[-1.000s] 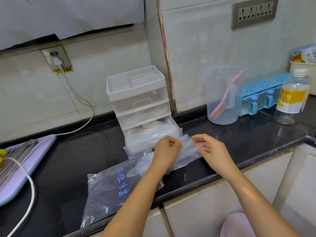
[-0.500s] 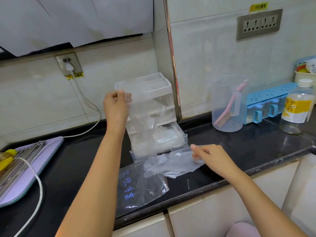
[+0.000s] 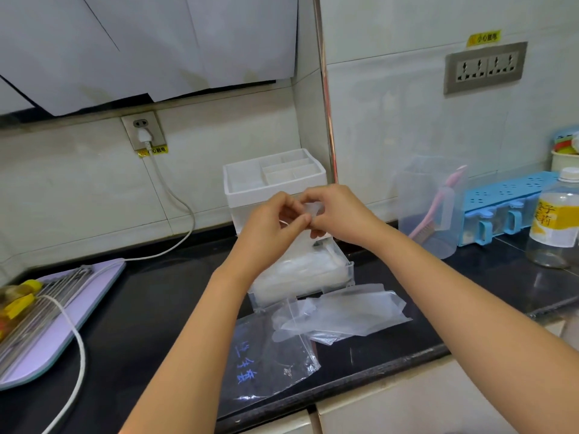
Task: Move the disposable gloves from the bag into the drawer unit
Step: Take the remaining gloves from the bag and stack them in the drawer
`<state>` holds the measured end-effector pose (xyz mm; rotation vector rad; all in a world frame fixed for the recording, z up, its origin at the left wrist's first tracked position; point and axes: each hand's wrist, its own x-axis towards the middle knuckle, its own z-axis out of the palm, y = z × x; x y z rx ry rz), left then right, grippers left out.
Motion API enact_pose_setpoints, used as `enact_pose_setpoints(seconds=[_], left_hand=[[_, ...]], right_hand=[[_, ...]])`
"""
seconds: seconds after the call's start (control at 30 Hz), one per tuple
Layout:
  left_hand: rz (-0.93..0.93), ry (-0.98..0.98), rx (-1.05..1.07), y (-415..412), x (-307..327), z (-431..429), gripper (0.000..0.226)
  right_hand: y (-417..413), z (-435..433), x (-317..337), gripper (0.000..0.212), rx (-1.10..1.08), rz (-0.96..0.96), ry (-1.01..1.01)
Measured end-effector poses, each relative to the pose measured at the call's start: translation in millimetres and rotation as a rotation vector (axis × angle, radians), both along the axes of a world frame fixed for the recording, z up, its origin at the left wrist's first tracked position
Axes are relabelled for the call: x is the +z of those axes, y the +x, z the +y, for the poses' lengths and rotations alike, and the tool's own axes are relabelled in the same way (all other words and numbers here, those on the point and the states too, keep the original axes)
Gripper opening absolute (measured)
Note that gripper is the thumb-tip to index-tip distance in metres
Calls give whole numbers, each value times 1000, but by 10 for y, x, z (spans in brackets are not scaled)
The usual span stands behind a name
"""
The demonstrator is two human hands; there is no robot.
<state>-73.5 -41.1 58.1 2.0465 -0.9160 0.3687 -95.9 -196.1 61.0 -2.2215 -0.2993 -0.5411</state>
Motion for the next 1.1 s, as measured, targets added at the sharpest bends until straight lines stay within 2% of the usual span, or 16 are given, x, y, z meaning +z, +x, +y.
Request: enact_pose_setpoints(seconds=[0.07,0.17,0.23,0.33,0.47,0.57,0.7,0.83,0.93,1.0,1.1], left_hand=[[28,31,60,45,-50,49,24],[42,125,190,174,-173,95,34],[18,167,315,311,-254,126,27],[-68,142,482,473,-258,239,3],[-244,-31,431,389,-93,381,9],[-305,35,355,211,-126,438,15],[-207,275,250,302,-361,417,18],[51,467,241,617,-563,292,23],[152,605,203,808,-722,236,23],[194,678,185,886,-813,232,21],[238,739,170,958,-896,236,18]], right_hand=[[118,7,3,8,2,64,-38],[291,22,-7,10,32,103,21],[385,23,19,8,37,96,66],[452,-6,112,4,18,15,32],[298,-164,158,11,62,-66,204],[192,-363,34,9,151,9,209],[303,-551,-244,14,115,204,13],[480,-534,-476,16,57,367,-190],[550,-511,-529,22,13,448,-344],[562,-511,-487,32,-35,469,-399],[556,-444,-363,35,-84,374,-345]])
